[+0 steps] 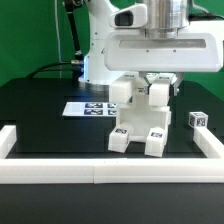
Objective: Assemble chair
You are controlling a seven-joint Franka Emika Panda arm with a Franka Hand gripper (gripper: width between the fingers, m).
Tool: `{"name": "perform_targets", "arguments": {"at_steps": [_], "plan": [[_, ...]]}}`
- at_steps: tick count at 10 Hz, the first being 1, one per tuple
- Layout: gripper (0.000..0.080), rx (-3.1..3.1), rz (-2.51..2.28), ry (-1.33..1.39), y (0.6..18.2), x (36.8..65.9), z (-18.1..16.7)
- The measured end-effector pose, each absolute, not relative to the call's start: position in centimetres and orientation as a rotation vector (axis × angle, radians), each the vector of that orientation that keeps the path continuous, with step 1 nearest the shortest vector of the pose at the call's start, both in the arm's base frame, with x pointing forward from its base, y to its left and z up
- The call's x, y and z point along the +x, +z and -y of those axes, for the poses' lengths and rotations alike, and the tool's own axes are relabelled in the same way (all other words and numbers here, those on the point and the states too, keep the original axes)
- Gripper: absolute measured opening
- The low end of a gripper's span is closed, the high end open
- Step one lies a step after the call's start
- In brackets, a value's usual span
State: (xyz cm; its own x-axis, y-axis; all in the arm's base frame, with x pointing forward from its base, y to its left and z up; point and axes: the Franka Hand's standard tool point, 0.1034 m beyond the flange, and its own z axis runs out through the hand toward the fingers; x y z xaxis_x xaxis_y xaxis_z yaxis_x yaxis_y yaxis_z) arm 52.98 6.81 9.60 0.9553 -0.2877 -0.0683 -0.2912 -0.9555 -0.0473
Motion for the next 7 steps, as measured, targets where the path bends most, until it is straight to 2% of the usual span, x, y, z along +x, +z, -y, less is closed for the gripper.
{"name": "perform_targets", "arguments": {"at_steps": [7], "plan": [[0.0289, -3.051, -0.443, 0.06, 9.64, 53.45, -6.8]]}}
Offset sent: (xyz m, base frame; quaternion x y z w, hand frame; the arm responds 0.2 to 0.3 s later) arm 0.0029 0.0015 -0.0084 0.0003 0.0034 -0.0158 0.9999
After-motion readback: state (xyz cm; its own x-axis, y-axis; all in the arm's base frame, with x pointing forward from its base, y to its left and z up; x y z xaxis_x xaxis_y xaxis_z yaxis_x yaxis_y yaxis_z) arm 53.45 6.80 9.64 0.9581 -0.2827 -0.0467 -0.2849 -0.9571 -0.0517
